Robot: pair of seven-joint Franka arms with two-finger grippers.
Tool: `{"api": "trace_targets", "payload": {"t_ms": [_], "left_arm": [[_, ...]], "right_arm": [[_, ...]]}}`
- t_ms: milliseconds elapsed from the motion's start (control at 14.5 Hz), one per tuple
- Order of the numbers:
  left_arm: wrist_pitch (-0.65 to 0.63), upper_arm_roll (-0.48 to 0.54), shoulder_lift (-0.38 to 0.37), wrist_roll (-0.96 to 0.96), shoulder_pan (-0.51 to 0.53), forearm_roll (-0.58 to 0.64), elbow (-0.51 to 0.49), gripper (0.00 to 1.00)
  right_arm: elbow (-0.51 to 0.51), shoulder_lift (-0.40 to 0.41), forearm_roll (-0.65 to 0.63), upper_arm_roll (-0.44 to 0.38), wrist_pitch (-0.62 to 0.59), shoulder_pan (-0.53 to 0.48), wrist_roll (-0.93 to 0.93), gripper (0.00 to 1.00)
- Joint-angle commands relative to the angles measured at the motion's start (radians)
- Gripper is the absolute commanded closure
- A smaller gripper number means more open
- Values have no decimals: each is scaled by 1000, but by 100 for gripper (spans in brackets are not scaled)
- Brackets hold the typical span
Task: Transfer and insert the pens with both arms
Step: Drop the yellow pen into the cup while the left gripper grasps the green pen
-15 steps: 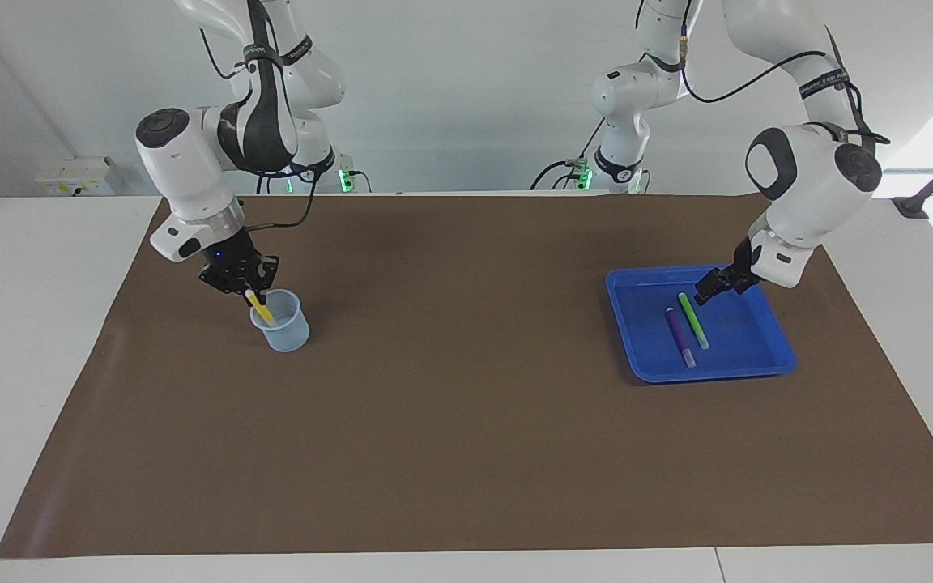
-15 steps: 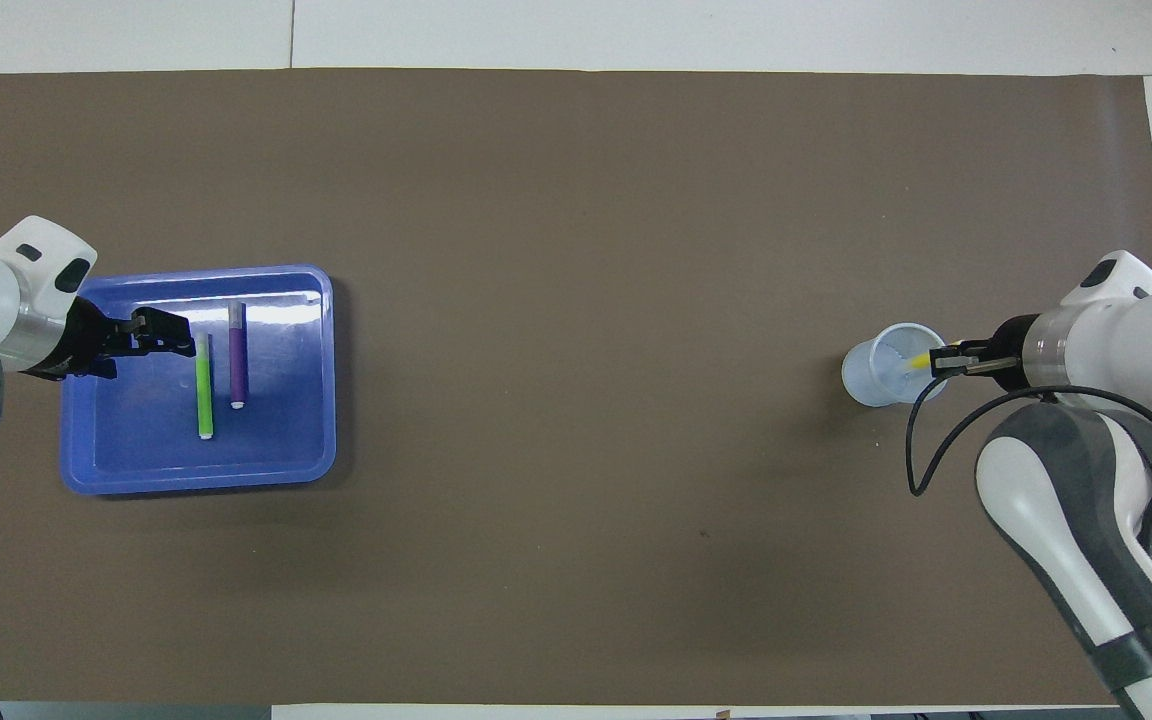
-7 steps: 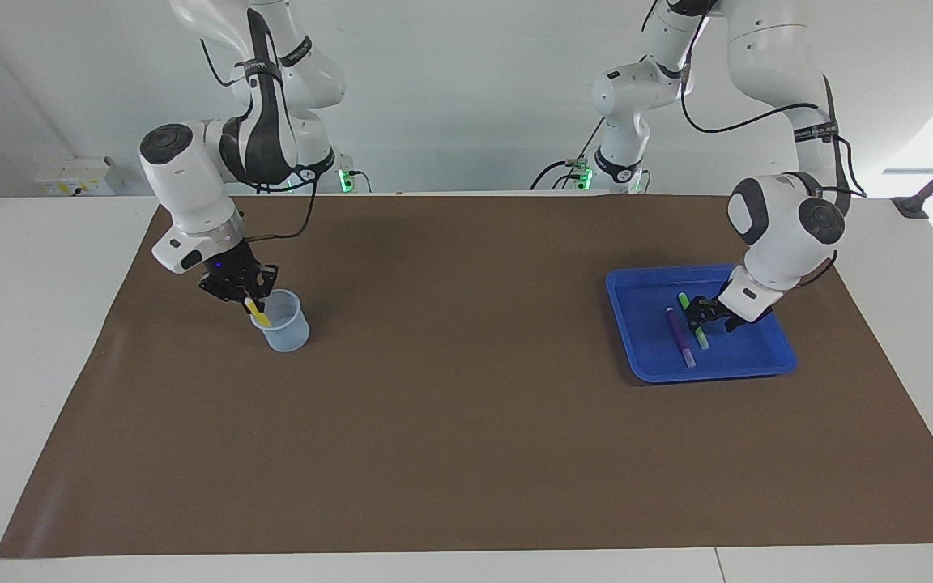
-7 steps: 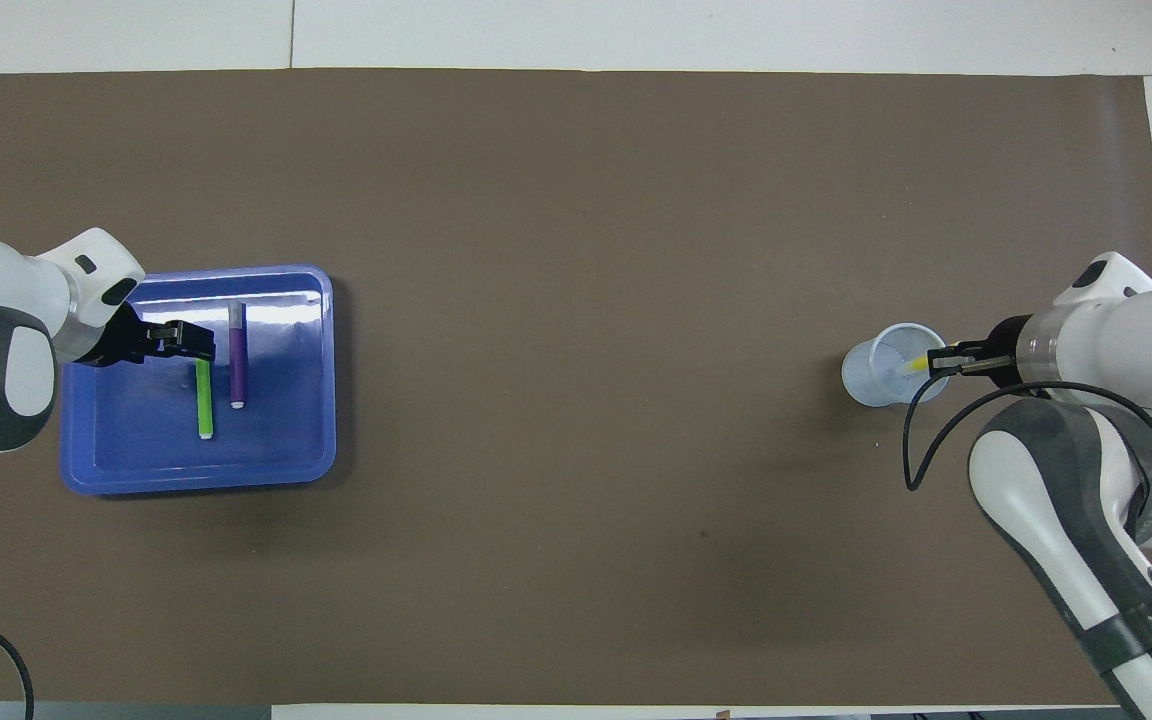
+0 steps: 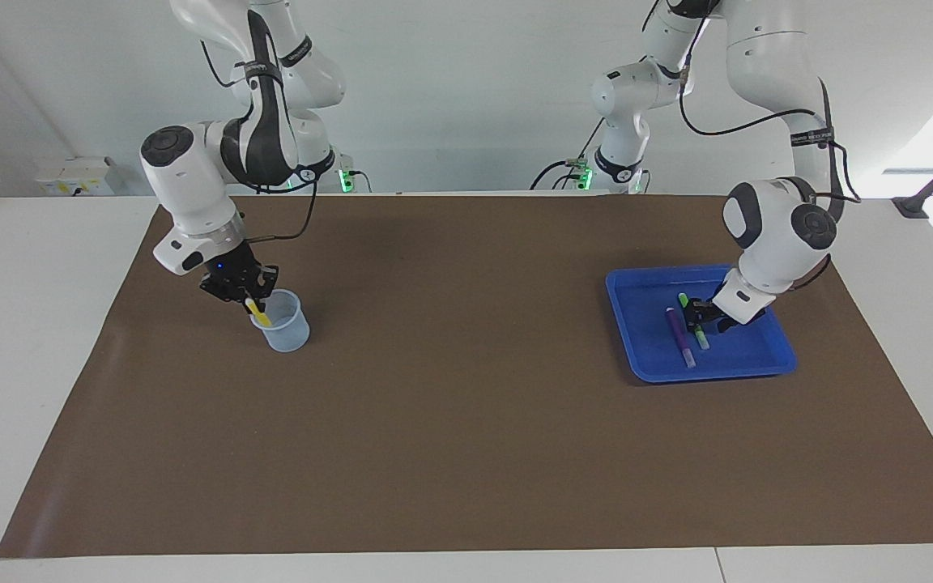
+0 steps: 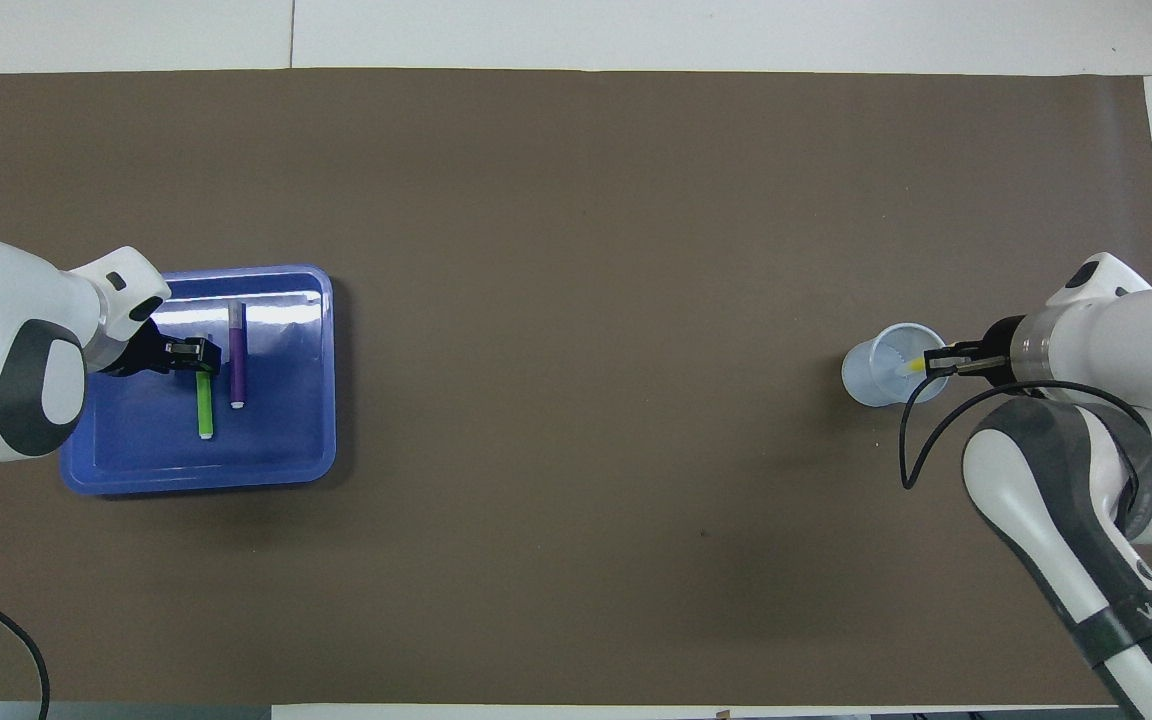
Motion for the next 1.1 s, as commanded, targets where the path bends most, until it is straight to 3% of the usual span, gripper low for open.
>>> {"api": "trace_targets", "payload": {"t_ms": [0,69,138,276,482,689,1033], "left_arm": [[44,6,-5,-2,-10,20,-29,39],[44,6,-5,-3,-10,20,-30,43],[44,6,-5,-3,-10,20,-29,47],[44,6,-5,-3,-10,20,-29,67],[44,6,-5,-3,-10,20,-29,100],[44,6,-5,-3,-10,20,-29,100],[-22,6,-3,-5,-1,19,17,100]], "right_arm": [[-15,-7,-22,5,19,-13,-16,46],[-12,-5,-22,5,19,-12,-12,26],[-10,-4,-22,3,19,-12,-8,15],[2,1,-22,3,20,-13,-3,0],[81,19,-19,-14,-13,-13,20,0],[175,4,-19,-15,-129,-13,56,0],[426,15,-22,-14,-415,-12,141,0]]}}
